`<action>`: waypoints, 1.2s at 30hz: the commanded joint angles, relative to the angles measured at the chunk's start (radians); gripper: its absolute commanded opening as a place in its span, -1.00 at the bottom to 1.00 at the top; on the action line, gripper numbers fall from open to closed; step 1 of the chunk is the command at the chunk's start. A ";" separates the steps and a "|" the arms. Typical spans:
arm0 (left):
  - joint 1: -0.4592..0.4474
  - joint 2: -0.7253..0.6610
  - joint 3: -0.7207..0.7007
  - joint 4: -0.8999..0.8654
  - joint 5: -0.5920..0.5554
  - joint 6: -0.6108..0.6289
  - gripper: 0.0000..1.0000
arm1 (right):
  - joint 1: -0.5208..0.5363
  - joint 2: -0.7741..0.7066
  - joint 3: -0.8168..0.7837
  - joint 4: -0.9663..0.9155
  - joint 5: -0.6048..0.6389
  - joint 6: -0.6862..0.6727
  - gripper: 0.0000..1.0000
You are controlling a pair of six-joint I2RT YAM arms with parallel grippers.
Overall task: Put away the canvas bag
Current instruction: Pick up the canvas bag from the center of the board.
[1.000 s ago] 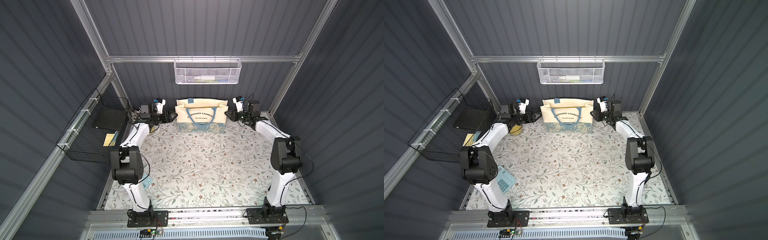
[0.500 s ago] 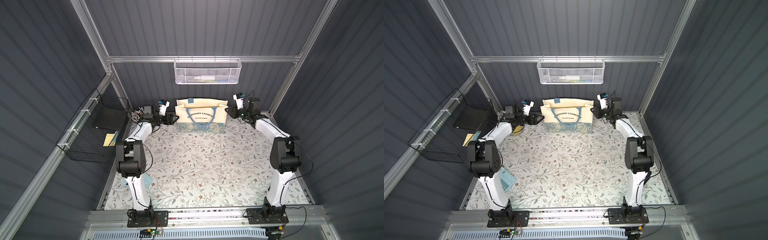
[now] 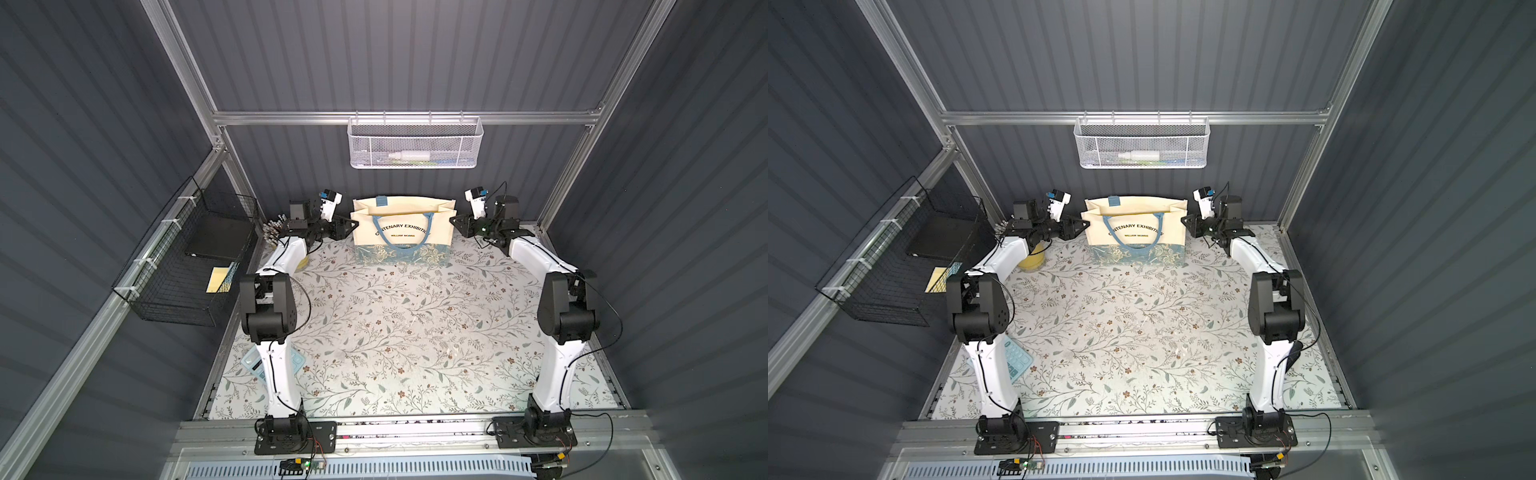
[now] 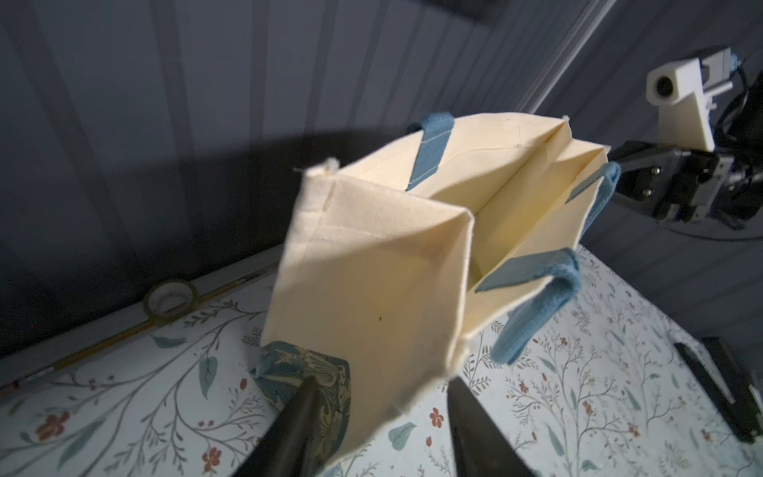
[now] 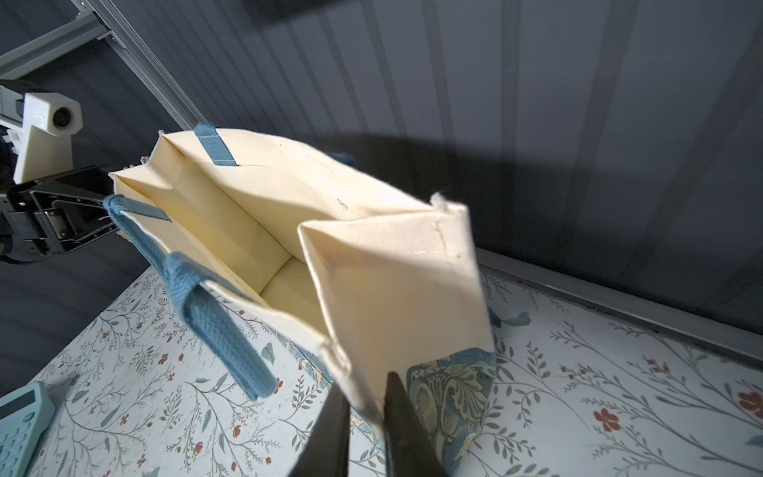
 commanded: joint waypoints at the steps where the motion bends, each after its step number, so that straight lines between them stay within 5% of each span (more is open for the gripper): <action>1: 0.005 0.015 0.038 -0.010 0.065 -0.005 -0.33 | 0.000 0.004 0.001 0.011 -0.029 -0.003 -0.72; 7: 0.004 0.006 0.032 -0.011 0.099 -0.017 -0.77 | 0.001 -0.005 -0.011 0.015 -0.035 0.003 -0.96; 14: 0.004 0.012 0.057 -0.007 0.094 -0.036 -1.00 | 0.002 -0.009 -0.015 0.017 -0.027 0.009 -1.00; 23: 0.001 -0.076 -0.047 -0.012 0.085 -0.036 -1.00 | 0.023 -0.084 -0.089 0.013 0.014 0.012 -1.00; 36: -0.068 -0.460 -0.363 -0.077 -0.017 -0.100 -1.00 | 0.152 -0.475 -0.432 -0.075 0.253 0.078 -1.00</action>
